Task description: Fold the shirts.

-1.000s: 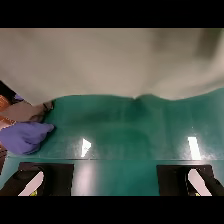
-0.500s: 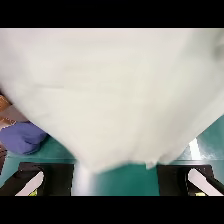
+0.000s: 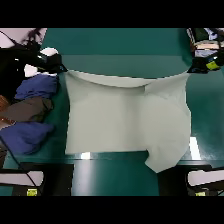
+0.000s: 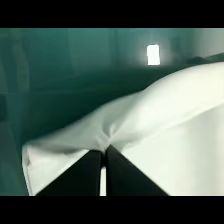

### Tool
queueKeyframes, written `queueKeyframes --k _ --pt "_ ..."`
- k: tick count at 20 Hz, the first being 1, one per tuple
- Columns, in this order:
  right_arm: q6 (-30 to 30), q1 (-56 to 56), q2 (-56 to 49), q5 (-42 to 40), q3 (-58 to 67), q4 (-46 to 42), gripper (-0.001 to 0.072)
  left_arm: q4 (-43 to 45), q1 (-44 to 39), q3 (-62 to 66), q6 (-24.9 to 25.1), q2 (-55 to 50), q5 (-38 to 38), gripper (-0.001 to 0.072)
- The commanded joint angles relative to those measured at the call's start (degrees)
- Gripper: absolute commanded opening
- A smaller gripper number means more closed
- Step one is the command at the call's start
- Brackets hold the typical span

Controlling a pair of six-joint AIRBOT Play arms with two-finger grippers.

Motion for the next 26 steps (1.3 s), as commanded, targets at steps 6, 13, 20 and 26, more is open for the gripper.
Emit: queueKeyframes --k 6,13,20,26 --pt "0.5 0.9 -12.3 -12.7 12.1 -1.2 0.0012 -5.2 0.5 2.4 2.7 -8.9 25.7 0.0023" --pt "0.5 0.9 -4.3 -13.2 -6.2 -4.6 0.0011 5.0 0.9 1.0 7.1 -8.9 4.5 0.0022" --pt "0.5 1.0 4.9 -19.9 -27.9 -4.4 0.0013 5.7 0.4 -10.7 7.1 -8.9 4.5 0.0024" --pt "1.3 0.8 7.3 -15.7 -29.5 -4.0 0.0360 6.4 0.4 -10.8 3.1 -8.1 -0.2 0.0478"
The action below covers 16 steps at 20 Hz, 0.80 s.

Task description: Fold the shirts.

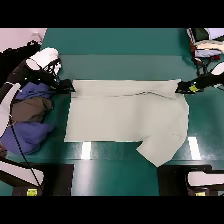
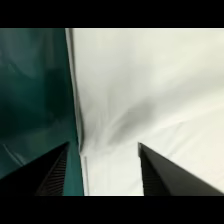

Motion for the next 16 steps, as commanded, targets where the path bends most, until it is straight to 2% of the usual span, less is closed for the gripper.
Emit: queueKeyframes --k 1,5,8,10,12,16 --pt "0.6 -0.5 2.1 5.3 0.5 0.2 0.0360 2.5 0.0 -0.4 -1.8 2.2 -4.9 0.0478" --pt "0.6 -4.5 11.0 9.7 -3.3 0.4 0.0360 11.0 0.0 -6.3 -3.0 12.5 -10.1 0.0478" --pt "0.6 -8.0 18.4 12.3 -10.6 0.4 0.0360 10.8 0.0 -20.9 -4.3 22.5 -10.5 0.0479" --pt "0.2 -10.1 22.6 12.3 -15.1 0.5 0.0419 9.7 0.0 -31.5 -4.4 28.5 -10.3 0.0479" --pt "-0.1 -11.9 25.4 12.3 -18.5 1.7 0.0420 9.6 0.0 -40.3 -4.7 33.2 -9.6 0.0479" --pt "-2.4 -15.1 28.2 12.3 -21.6 8.6 0.0420 7.2 -0.1 -49.2 -7.3 37.1 -4.7 0.0479"
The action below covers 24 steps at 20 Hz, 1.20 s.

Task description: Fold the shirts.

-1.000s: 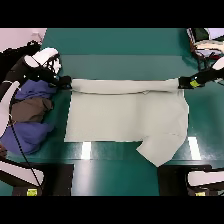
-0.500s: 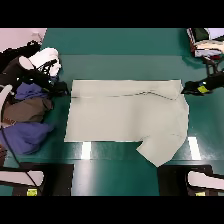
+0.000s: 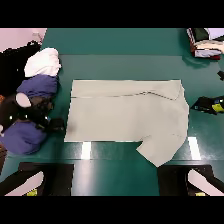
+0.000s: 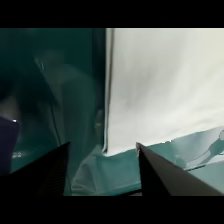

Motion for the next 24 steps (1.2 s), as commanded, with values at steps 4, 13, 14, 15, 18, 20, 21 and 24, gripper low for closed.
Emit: queueKeyframes --k 4,13,14,15,18,20,21,24 --pt "-1.3 -1.4 2.5 0.9 -2.5 4.2 0.0420 -8.8 0.0 -10.1 -0.7 3.4 7.6 0.0477" --pt "-0.2 -6.7 2.5 9.9 -6.8 -2.3 0.0417 -10.1 0.0 -5.8 2.1 4.0 6.7 0.0023" --pt "-0.2 -8.3 2.5 11.1 -9.9 -3.6 0.0417 -10.1 0.0 -4.4 2.1 4.2 6.4 0.0023" --pt "-0.2 -9.5 2.5 11.8 -13.3 -3.3 0.0418 -10.1 0.0 -3.3 2.1 4.5 6.4 0.0023" --pt "-0.2 -9.7 2.5 10.4 -22.2 -3.2 0.0418 -10.6 0.0 -2.3 2.1 4.5 7.0 0.0023" --pt "-0.2 -7.0 2.5 8.3 -25.7 -2.3 0.0417 -11.1 0.0 -2.3 2.1 4.5 7.3 0.0023" --pt "-0.2 -5.0 2.5 7.0 -26.9 -1.5 0.0416 -11.3 0.0 -2.3 2.1 4.5 7.4 0.0023" --pt "-0.1 0.4 2.5 3.0 -27.9 -1.3 0.0398 -11.3 0.0 -2.3 2.1 4.5 7.3 0.0023"
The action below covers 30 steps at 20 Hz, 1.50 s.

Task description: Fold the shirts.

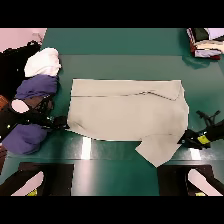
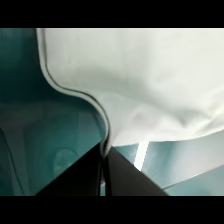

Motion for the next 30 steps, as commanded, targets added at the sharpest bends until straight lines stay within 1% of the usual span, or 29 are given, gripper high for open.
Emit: queueKeyframes --k 1,2,3,4,6,7,9,10,13,14,15,16,17,19,21,23,25,27,30 --pt "0.2 5.4 0.0 -4.3 -2.3 0.5 0.0298 -0.3 0.0 0.2 0.1 0.0 0.1 0.0023" --pt "0.1 6.6 0.0 -4.6 -2.3 0.4 0.0210 -0.3 0.1 0.2 0.8 0.0 0.0 0.0023" --pt "0.1 7.4 0.0 -4.6 -2.3 0.4 0.0100 -0.3 0.1 0.2 2.6 0.1 -0.7 0.0023" --pt "-0.3 8.1 0.0 -4.2 -2.3 0.4 0.0014 0.3 0.1 0.2 3.1 0.5 -1.5 0.0022" --pt "-2.0 9.5 2.1 -1.9 -2.3 -0.3 0.0013 2.9 0.1 0.2 2.6 4.5 -2.8 0.0021" --pt "-2.0 9.8 4.2 -0.7 -2.3 -1.2 0.0013 5.1 0.0 0.2 1.2 7.5 -4.2 0.0021" --pt "-1.9 9.3 9.9 2.4 -2.3 -1.7 0.0013 8.8 0.0 0.0 -0.2 13.4 -9.8 0.0021" --pt "-1.8 8.6 13.4 4.0 -2.3 -1.7 0.0013 9.2 0.1 -0.4 -0.5 16.3 -13.0 0.0022" --pt "-1.7 5.3 24.0 6.6 -1.2 -1.7 0.0012 8.4 0.1 -1.0 -3.4 23.5 -18.9 0.0022" --pt "-1.7 4.2 26.3 7.6 0.7 -1.7 0.0012 7.4 0.1 -0.5 -3.4 24.4 -20.3 0.0022" --pt "-1.7 3.3 27.8 8.1 3.5 -1.6 0.0012 6.2 0.0 0.3 -3.4 24.4 -21.1 0.0022" --pt "-1.8 2.8 28.2 8.0 6.6 -1.6 0.0012 5.1 0.0 1.4 -3.4 24.4 -20.2 0.0021" --pt "-1.8 2.9 27.4 7.7 9.6 -1.6 0.0012 4.5 0.0 2.3 -3.4 24.3 -17.9 0.0021" --pt "-1.8 5.0 22.0 6.1 15.5 -1.5 0.0012 4.5 0.0 3.6 -3.0 22.7 -12.1 0.0022" --pt "-1.8 9.3 14.6 1.8 20.2 -1.6 0.0012 4.5 0.0 4.4 -1.5 18.3 -7.6 0.0022" --pt "-1.7 13.4 6.3 -3.1 25.2 -1.5 0.0012 4.6 0.0 5.8 -0.7 11.9 -2.2 0.0022" --pt "-0.4 16.1 -2.7 -6.2 31.3 -1.6 0.0012 4.5 0.1 9.3 -0.3 4.0 3.6 0.0022" --pt "-0.3 17.4 -11.1 -7.5 38.1 -1.5 0.0012 4.5 0.1 14.7 0.2 -4.5 6.5 0.0023" --pt "-0.3 18.2 -22.2 -7.7 48.7 -1.2 0.0012 4.3 0.1 24.0 0.7 -15.9 8.6 0.0023"
